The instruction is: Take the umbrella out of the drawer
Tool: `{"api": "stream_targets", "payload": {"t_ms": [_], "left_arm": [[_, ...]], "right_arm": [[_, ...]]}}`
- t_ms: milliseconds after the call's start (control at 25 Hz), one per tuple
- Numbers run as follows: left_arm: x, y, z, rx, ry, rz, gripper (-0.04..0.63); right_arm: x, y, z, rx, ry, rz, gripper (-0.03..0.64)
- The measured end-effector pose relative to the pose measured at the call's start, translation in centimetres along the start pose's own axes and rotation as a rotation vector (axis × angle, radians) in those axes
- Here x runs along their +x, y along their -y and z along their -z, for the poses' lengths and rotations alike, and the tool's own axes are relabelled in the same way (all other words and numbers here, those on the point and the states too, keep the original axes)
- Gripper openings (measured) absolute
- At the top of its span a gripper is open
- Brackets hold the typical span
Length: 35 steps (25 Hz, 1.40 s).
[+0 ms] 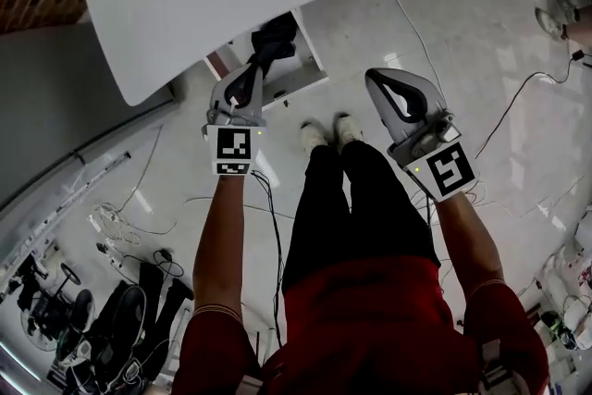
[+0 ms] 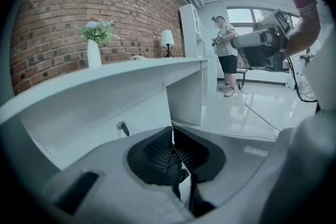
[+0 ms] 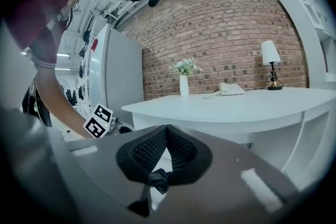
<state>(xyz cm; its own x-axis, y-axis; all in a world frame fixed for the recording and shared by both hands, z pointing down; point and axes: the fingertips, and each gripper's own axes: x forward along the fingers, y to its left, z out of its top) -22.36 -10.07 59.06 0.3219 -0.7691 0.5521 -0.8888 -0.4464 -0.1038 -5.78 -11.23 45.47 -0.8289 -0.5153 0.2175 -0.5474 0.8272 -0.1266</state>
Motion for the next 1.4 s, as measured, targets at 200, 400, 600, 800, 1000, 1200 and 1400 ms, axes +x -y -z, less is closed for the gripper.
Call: {"api": "stream_targets", "payload": {"t_ms": [200, 400, 600, 800, 1000, 1200, 1400], "left_arm": [[3.6, -0.4, 3.8, 0.011, -0.072, 0.033, 0.065], [7.0, -0.3, 7.4, 0.013, -0.152, 0.073, 0.142], [10.4, -0.2, 11.2, 0.002, -0.225, 0.094, 0.203], [13.8, 0.2, 15.3, 0.018, -0.319, 0.129, 0.258], [17.3, -0.1, 19.0, 0.046, -0.415, 0.133, 0.306], [19.9, -0.2, 22.2, 0.058, -0.508, 0.139, 0.359], [21.6, -0.1, 24.7, 0.066, -0.57, 0.154, 0.391]], "right_arm": [[0.6, 1.1, 2.6, 0.018, -0.013, 0.029, 0.014], [1.4, 2.1, 5.1, 0.029, -0.029, 0.045, 0.014], [2.1, 3.2, 8.1, 0.04, -0.046, 0.048, 0.014], [2.6, 4.6, 10.6, 0.061, -0.065, 0.059, 0.014], [2.9, 6.2, 12.7, 0.066, -0.071, 0.071, 0.014], [2.7, 7.4, 14.4, 0.062, -0.072, 0.084, 0.014], [2.5, 8.3, 16.1, 0.064, -0.068, 0.1, 0.014]]}}
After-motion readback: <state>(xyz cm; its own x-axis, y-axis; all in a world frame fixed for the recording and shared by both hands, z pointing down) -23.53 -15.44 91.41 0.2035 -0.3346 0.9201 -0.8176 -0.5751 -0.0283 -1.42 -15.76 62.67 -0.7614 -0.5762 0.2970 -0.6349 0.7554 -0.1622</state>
